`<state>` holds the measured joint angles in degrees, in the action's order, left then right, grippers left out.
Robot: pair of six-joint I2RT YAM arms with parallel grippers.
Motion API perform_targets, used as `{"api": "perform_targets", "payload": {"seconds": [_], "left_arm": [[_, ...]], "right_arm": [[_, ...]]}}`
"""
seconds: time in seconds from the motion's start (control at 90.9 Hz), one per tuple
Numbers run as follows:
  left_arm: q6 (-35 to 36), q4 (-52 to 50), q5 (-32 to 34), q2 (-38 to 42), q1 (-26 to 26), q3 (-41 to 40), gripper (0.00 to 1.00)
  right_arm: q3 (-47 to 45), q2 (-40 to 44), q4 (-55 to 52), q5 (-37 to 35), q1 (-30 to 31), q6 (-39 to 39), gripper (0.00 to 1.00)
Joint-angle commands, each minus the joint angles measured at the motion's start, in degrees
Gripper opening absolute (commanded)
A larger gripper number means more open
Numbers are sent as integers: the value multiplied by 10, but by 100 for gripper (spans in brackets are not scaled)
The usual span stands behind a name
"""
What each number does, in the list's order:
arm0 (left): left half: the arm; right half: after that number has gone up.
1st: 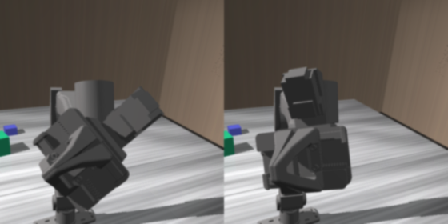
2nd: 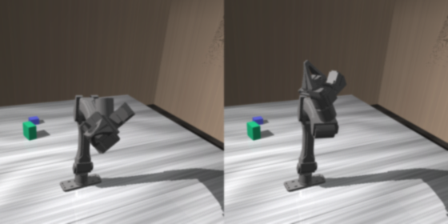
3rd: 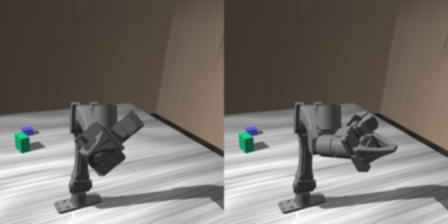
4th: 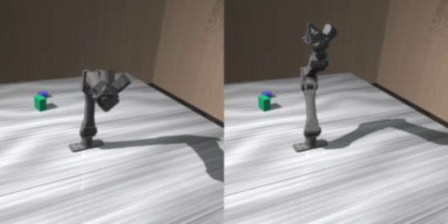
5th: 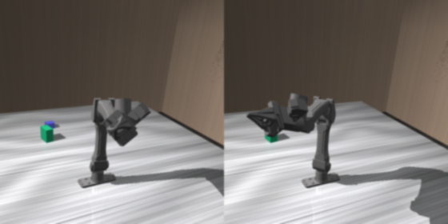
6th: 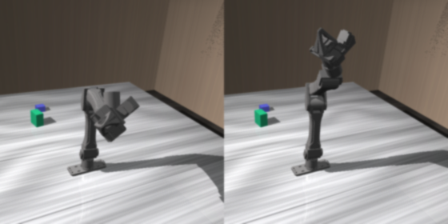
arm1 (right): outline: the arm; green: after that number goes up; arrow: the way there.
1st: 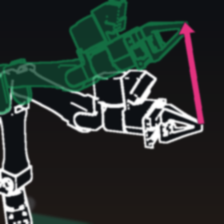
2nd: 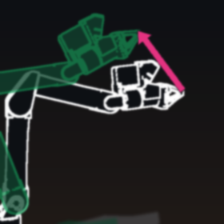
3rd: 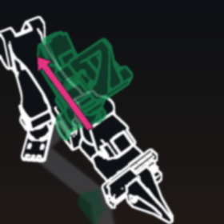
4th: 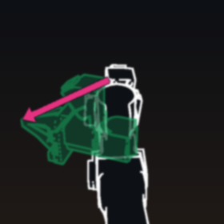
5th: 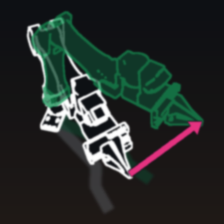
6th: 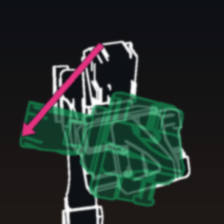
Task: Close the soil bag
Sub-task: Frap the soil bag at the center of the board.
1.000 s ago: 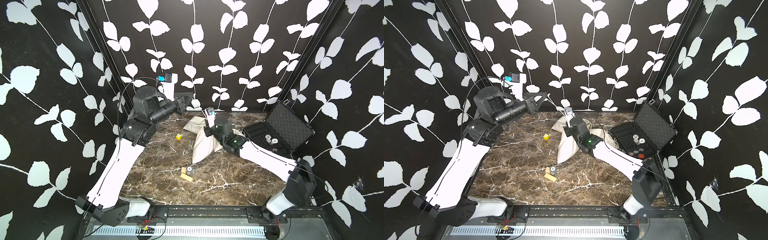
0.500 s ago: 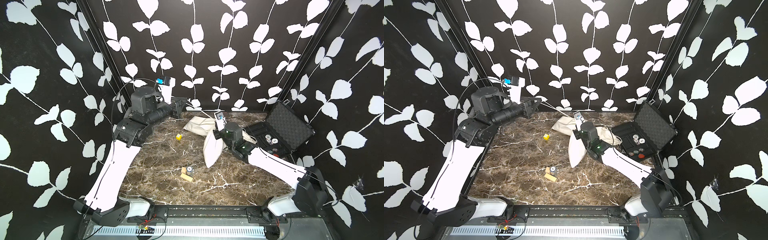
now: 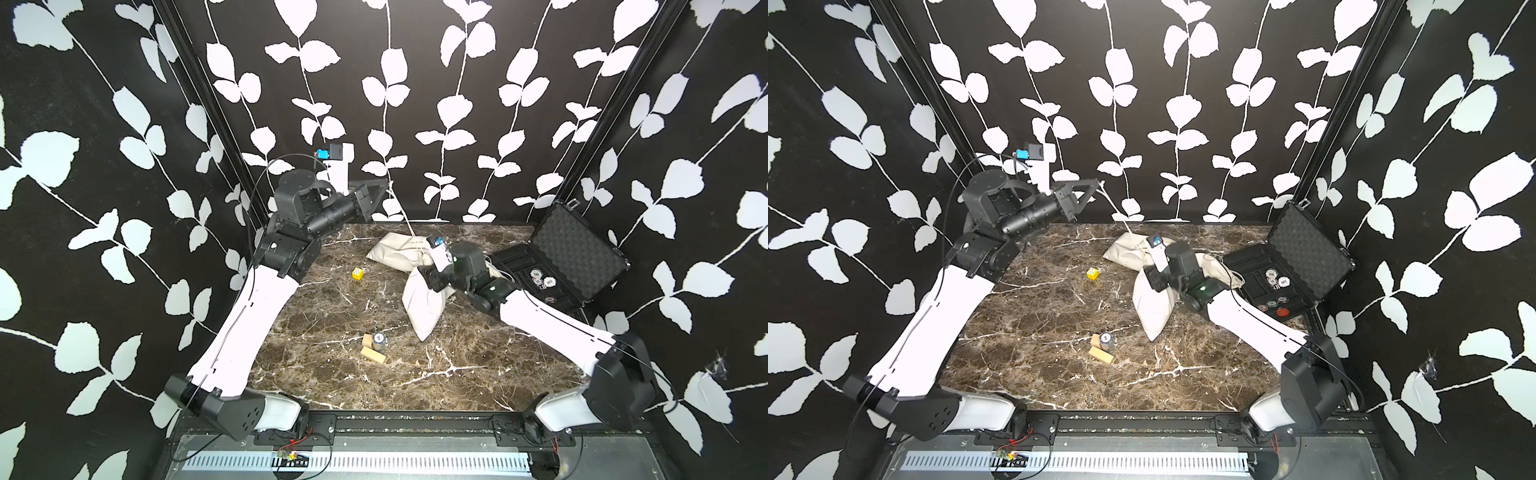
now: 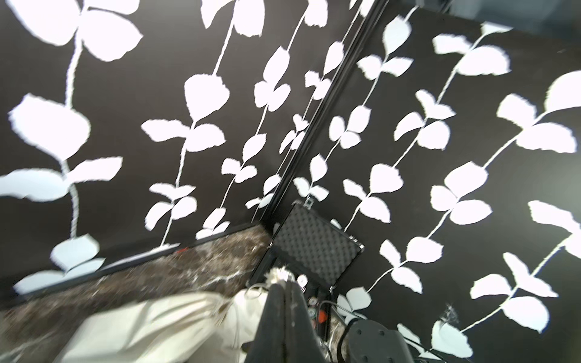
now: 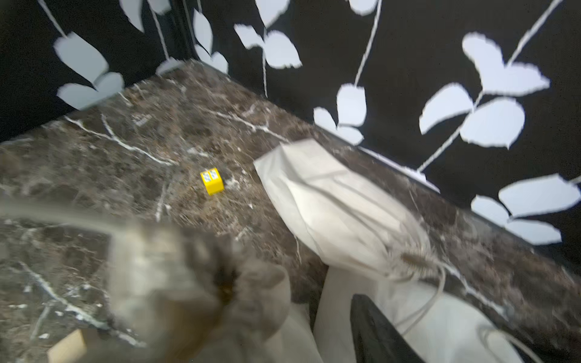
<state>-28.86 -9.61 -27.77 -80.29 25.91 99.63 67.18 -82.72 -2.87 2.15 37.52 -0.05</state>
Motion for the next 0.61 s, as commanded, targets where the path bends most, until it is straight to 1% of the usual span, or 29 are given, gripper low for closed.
{"api": "perform_targets", "payload": {"seconds": [0.0, 0.077, 0.165, 0.352, 0.506, 0.528, 0.539, 0.561, 0.572, 0.583, 0.594], "left_arm": [[-8, 64, -31, -11, 18, 59, 0], [-7, 57, -35, -28, 24, 85, 0], [-12, 58, -44, -46, 32, 103, 0], [-14, 57, -52, -62, 47, 115, 0], [-16, 58, -62, -67, 56, 115, 0], [-15, 56, -62, -67, 59, 114, 0], [-14, 55, -62, -67, 59, 114, 0], [-13, 52, -72, -67, 59, 113, 0], [-12, 51, -77, -67, 60, 112, 0], [-10, 50, -79, -67, 60, 111, 0], [-9, 48, -81, -66, 60, 111, 0]], "right_arm": [[74, 30, -14, 75, 5, 9, 73], [121, 23, -12, 107, 5, 20, 77], [165, 8, -13, 135, 7, 29, 78], [206, -13, 16, 157, 9, 53, 77], [236, -31, 30, 138, 9, 63, 64], [243, -35, 33, 134, 8, 63, 60], [243, -35, 33, 134, 8, 63, 60], [249, -38, 32, 132, 8, 62, 56], [255, -41, 30, 128, 8, 61, 50], [259, -42, 28, 128, 8, 60, 47], [259, -42, 28, 128, 8, 60, 47]]}}
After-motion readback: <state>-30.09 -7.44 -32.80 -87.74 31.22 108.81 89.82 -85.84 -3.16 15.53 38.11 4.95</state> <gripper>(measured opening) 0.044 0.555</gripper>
